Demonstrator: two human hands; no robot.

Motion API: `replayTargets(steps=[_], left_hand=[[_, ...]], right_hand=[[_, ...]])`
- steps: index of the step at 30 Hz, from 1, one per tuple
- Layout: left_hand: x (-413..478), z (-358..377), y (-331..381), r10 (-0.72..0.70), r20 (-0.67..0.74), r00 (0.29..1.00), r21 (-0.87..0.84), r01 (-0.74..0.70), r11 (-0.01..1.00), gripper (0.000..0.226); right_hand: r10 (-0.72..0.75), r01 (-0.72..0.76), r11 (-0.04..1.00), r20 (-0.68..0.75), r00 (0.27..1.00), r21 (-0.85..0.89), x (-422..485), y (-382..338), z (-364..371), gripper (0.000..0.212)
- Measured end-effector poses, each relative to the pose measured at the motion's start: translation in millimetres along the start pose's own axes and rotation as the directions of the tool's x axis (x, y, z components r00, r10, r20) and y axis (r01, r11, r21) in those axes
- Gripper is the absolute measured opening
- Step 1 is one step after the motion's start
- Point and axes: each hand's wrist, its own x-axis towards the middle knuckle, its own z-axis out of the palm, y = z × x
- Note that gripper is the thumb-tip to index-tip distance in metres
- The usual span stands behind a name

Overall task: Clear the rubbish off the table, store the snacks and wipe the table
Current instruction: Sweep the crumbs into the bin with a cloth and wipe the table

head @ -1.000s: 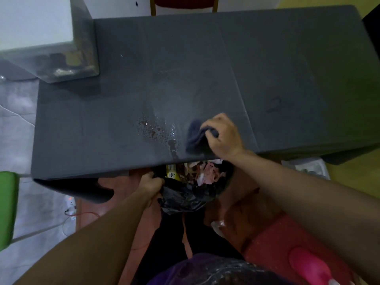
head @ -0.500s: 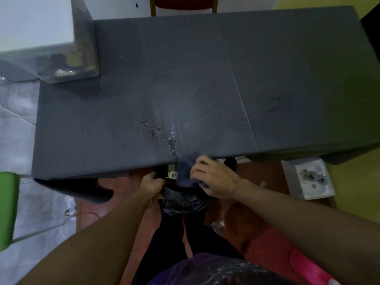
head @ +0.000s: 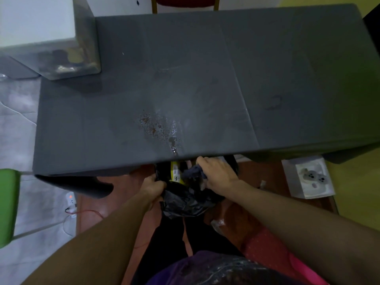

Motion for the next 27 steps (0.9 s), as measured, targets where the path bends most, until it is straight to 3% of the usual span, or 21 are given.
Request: replayTargets(steps=[2,7,10,15,17,19,21,23,24,25,27], left_hand=[[0.0,-1.3,0.4,-0.008,0.002,1.000,-0.004,0.008,1.000,0.039],[-0.3,-1.9,1.3,-0.014,0.010,1.000,-0.006,0.014,1.000,0.039],[-1.7,-2.1,2.8,0.000,0.006,1.000,-0.019,0.000,1.000,0.041],[-1.2,-2.2,3.6,-0.018,0.009,1.000,-0.038,0.018,0.999,0.040],[-0.8,-2.5,3.6,-0.016,0.004,1.000,-0.031,0.016,0.999,0.040],[0.2,-3.2,3.3,-0.023,0.004,1.000,-0.036,0.023,0.999,0.040],[1.2,-4.6,3.9,-0.029,0.008,1.000,-0.039,0.029,0.999,0.040],[1.6,-5.1,4.2,-0.037,0.011,0.999,-0.040,0.037,0.999,0.040],[1.7,-4.9,3.9,-0.039,0.017,0.999,-0.043,0.040,0.998,0.040],[2.0,-4.7,3.7,-0.040,0.018,0.999,-0.047,0.041,0.998,0.040],[0.7,-3.8,4.2,-0.035,0.012,0.999,-0.051,0.036,0.998,0.039]], right_hand=[[0.049,-0.051,0.997,-0.047,0.998,-0.051,-0.2,-0.4,-1.1,0.034],[0.042,-0.043,0.999,0.053,0.998,0.015,-6.0,4.7,8.6,0.041],[0.028,-0.028,0.999,-0.015,0.999,0.039,-9.3,8.7,10.5,0.030],[-0.110,0.119,0.992,-0.177,0.978,0.041,-5.4,7.8,-8.4,0.037],[-0.005,0.054,0.981,-0.255,0.967,0.187,0.2,2.3,-23.0,0.031],[0.205,-0.051,0.924,-0.378,0.903,0.380,12.3,0.3,-38.7,0.023],[0.383,-0.077,0.847,-0.503,0.775,0.527,30.1,6.1,-54.5,0.019],[0.478,-0.075,0.817,-0.599,0.642,0.572,47.8,21.2,-66.8,0.017],[0.482,-0.113,0.834,-0.616,0.623,0.540,55.3,30.5,-70.6,0.016],[0.463,-0.170,0.861,-0.601,0.652,0.479,60.6,38.9,-71.7,0.015],[0.398,-0.249,0.906,-0.489,0.776,0.342,64.0,47.1,-67.4,0.019]])
